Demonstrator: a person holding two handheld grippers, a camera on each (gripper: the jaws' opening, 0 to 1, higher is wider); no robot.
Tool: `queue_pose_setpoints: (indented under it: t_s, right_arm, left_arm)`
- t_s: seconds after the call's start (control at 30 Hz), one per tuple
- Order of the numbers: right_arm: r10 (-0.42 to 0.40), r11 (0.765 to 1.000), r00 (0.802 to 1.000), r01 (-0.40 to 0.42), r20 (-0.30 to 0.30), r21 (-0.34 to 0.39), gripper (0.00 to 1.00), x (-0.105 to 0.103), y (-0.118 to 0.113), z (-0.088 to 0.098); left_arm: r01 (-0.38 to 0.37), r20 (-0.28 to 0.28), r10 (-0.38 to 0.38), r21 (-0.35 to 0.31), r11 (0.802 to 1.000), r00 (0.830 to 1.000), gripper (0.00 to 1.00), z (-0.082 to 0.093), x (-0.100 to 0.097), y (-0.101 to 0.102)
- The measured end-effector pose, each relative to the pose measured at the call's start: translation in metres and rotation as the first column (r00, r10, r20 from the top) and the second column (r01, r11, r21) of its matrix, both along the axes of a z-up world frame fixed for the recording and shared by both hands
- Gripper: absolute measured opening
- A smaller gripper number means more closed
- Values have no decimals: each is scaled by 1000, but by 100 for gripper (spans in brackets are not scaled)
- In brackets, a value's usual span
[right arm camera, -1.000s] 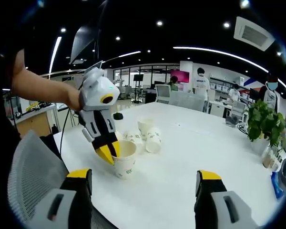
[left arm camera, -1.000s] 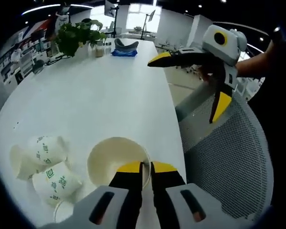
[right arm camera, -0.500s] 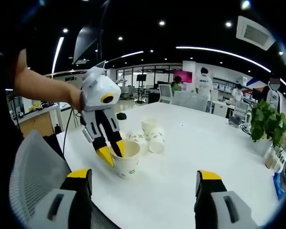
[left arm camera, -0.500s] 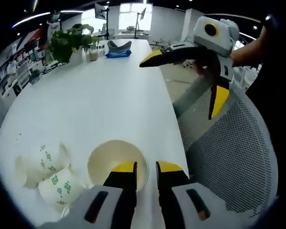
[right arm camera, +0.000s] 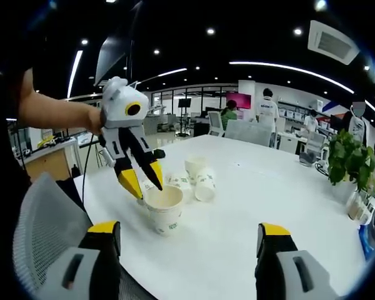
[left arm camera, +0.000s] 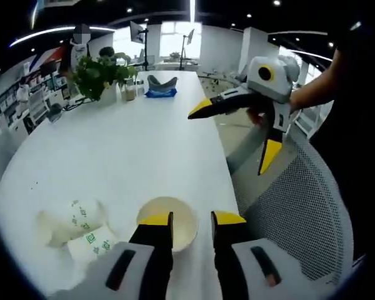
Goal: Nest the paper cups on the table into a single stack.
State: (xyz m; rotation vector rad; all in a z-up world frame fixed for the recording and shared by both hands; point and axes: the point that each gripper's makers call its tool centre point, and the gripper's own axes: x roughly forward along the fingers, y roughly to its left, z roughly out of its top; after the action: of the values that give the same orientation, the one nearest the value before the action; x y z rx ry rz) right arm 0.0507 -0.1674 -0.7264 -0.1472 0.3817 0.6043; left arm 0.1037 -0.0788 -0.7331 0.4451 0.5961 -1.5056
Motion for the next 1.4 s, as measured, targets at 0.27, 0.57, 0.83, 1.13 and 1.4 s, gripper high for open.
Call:
queue_pose_setpoints:
  t_s: [0.27,0.57,0.83,1.13,1.4]
  right_arm:
    - [-1,1000,1000,1,-2,1,93,1,-1,-1]
    - [-8,1000,1000,8,-3,0,93,1,-2,-1]
    - [-15,1000,1000,15,-8,0,93,2,-4,-2]
    - [-14,1000,1000,14,-12,-3,93,2,-3,-3]
    - [-12,1000,1000,11,-18,-7,92,2,-3,-4]
  left_arm:
    - [-142,87,148,-80,987,985,31,28,51,24]
    - [-282,170,297,-106,954,940,41,34,111,52]
    - [-329,202,339,-86,941,919,45,28,133,60]
    - [-396,204,402,-70,916,893,41,15,163,73]
    - [-410,196,411,-43,911,891,39,-5,178,72]
